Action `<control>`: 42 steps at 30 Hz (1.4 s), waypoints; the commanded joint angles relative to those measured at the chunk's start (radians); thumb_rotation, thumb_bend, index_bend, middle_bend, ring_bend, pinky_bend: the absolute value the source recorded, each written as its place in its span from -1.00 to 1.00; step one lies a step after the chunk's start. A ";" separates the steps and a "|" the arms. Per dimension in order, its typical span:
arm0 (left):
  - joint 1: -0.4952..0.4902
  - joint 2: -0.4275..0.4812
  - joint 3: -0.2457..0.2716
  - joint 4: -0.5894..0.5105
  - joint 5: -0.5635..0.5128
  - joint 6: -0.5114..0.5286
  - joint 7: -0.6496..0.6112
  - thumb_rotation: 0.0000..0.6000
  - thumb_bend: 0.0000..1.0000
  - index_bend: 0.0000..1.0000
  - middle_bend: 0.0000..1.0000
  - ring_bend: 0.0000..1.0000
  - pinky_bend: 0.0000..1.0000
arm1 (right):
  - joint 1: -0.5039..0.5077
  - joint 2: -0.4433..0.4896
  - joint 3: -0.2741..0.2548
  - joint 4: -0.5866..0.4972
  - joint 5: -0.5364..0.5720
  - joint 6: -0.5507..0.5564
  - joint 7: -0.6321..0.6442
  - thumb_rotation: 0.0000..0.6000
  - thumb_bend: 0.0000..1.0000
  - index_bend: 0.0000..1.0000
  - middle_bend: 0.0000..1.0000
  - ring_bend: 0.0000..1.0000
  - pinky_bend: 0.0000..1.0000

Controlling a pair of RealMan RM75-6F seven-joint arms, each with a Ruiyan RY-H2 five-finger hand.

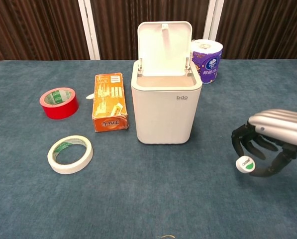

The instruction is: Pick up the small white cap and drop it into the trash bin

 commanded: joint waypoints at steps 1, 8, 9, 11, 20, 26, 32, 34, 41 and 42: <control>0.000 -0.001 0.000 0.000 0.000 0.000 0.002 1.00 0.12 -0.50 -0.52 -0.28 -0.01 | -0.015 0.030 0.006 -0.033 -0.018 0.051 0.010 1.00 -0.36 0.45 0.67 0.74 1.00; -0.001 -0.001 0.001 -0.003 -0.001 -0.003 0.006 1.00 0.12 -0.50 -0.51 -0.25 -0.01 | -0.034 0.124 0.070 -0.181 -0.070 0.221 0.001 1.00 -0.36 0.45 0.67 0.74 1.00; -0.001 -0.001 0.001 -0.003 0.000 -0.001 0.007 1.00 0.12 -0.50 -0.51 -0.25 -0.01 | -0.034 0.139 0.081 -0.209 -0.070 0.232 -0.009 1.00 -0.36 0.45 0.67 0.74 1.00; -0.001 -0.002 0.001 -0.002 0.001 -0.001 0.008 1.00 0.12 -0.50 -0.51 -0.25 -0.01 | -0.029 0.171 0.106 -0.270 -0.065 0.245 -0.042 1.00 -0.36 0.45 0.67 0.74 1.00; -0.003 -0.003 0.001 0.000 -0.001 -0.006 0.010 1.00 0.12 -0.50 -0.51 -0.25 -0.01 | 0.046 0.189 0.243 -0.424 0.067 0.167 -0.187 1.00 -0.36 0.45 0.67 0.74 1.00; -0.004 -0.003 0.002 -0.001 -0.001 -0.009 0.013 1.00 0.13 -0.49 -0.50 -0.25 -0.01 | 0.134 0.081 0.326 -0.378 0.194 0.090 -0.321 1.00 -0.36 0.43 0.67 0.74 1.00; -0.003 0.000 0.004 -0.002 0.001 -0.008 0.006 1.00 0.12 -0.49 -0.50 -0.25 -0.01 | 0.202 -0.037 0.361 -0.284 0.266 0.055 -0.393 1.00 -0.36 0.41 0.67 0.74 1.00; -0.003 0.001 0.004 -0.002 0.002 -0.007 0.003 1.00 0.12 -0.49 -0.50 -0.25 -0.01 | 0.214 -0.066 0.366 -0.251 0.275 0.058 -0.410 1.00 -0.36 0.40 0.67 0.74 1.00; -0.002 0.002 0.005 -0.001 0.005 -0.007 0.000 1.00 0.12 -0.49 -0.50 -0.25 -0.01 | 0.234 -0.120 0.362 -0.165 0.313 0.046 -0.415 1.00 -0.38 0.24 0.67 0.74 1.00; -0.002 0.002 0.005 -0.001 0.004 -0.007 -0.001 1.00 0.12 -0.49 -0.50 -0.25 -0.01 | 0.233 -0.120 0.357 -0.159 0.314 0.045 -0.415 1.00 -0.43 0.16 0.67 0.74 1.00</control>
